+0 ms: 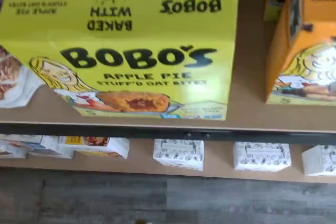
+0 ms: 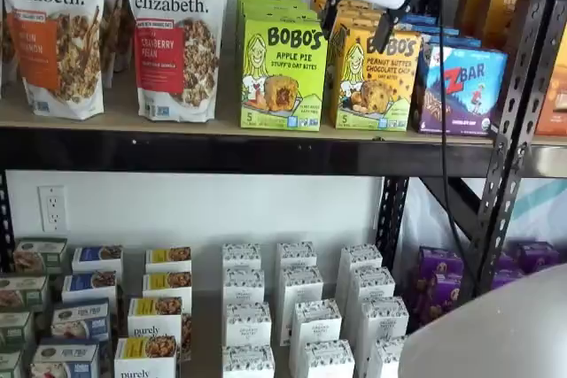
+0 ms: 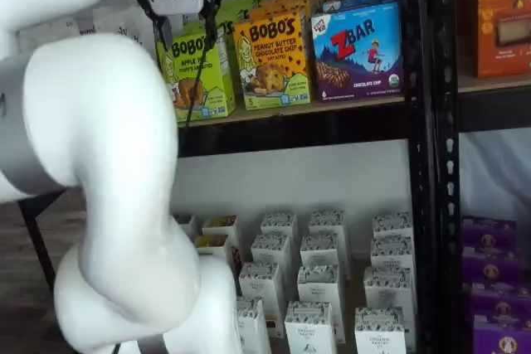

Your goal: Pick the green box on the top shelf, the fourth from the left

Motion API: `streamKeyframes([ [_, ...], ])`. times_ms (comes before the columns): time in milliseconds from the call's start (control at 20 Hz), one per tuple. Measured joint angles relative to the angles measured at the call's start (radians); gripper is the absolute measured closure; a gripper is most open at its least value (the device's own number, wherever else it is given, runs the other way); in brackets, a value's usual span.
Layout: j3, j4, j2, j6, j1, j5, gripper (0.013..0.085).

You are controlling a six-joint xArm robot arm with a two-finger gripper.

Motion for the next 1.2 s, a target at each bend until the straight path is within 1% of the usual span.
streamKeyframes([
  [250,-0.056,0.018,0.059,-0.004,-0.004,0.006,0.0130],
  [500,-0.097,0.014,0.108,-0.002,-0.003,0.013,0.0130],
  [650,-0.131,0.003,0.143,0.005,0.000,0.043,0.0130],
  [1000,-0.171,0.028,0.188,-0.012,-0.021,0.055,0.0130],
  [1200,-0.184,0.034,0.208,-0.016,-0.026,0.064,0.0130],
])
